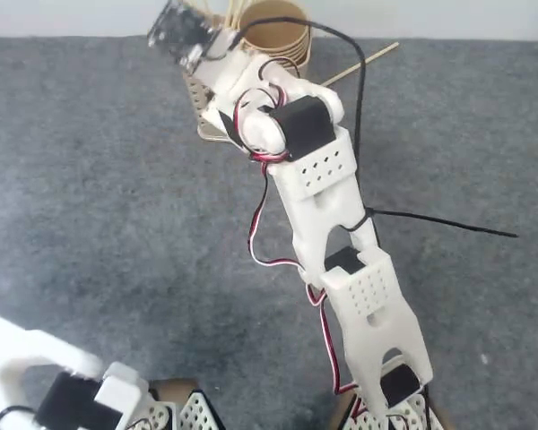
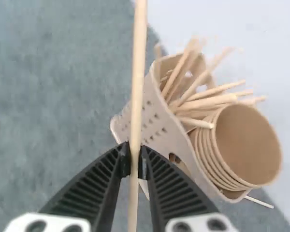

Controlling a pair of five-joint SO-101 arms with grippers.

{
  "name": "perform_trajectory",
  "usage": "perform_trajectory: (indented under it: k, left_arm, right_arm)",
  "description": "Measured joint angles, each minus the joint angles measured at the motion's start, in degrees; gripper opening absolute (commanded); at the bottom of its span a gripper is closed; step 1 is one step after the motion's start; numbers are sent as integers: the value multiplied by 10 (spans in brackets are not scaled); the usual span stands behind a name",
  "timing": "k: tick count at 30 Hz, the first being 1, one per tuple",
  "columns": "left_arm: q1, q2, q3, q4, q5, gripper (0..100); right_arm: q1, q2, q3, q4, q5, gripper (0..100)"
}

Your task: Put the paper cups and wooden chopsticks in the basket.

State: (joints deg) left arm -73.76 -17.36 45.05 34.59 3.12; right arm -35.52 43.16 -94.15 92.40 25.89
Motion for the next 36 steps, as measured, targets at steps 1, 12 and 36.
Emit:
perform_trajectory:
  k: [1,12,36]
  left_arm:
    - [-1,0,0,0,0,352]
    - [-1,1,25,-9,0,352]
    - [8,0,67,-56,0,352]
  right_arm:
    - [0,-4,0,-13,-10,8]
    - [2,-18,0,-251,-142,8]
    - [66,237,0,-695,-263,28]
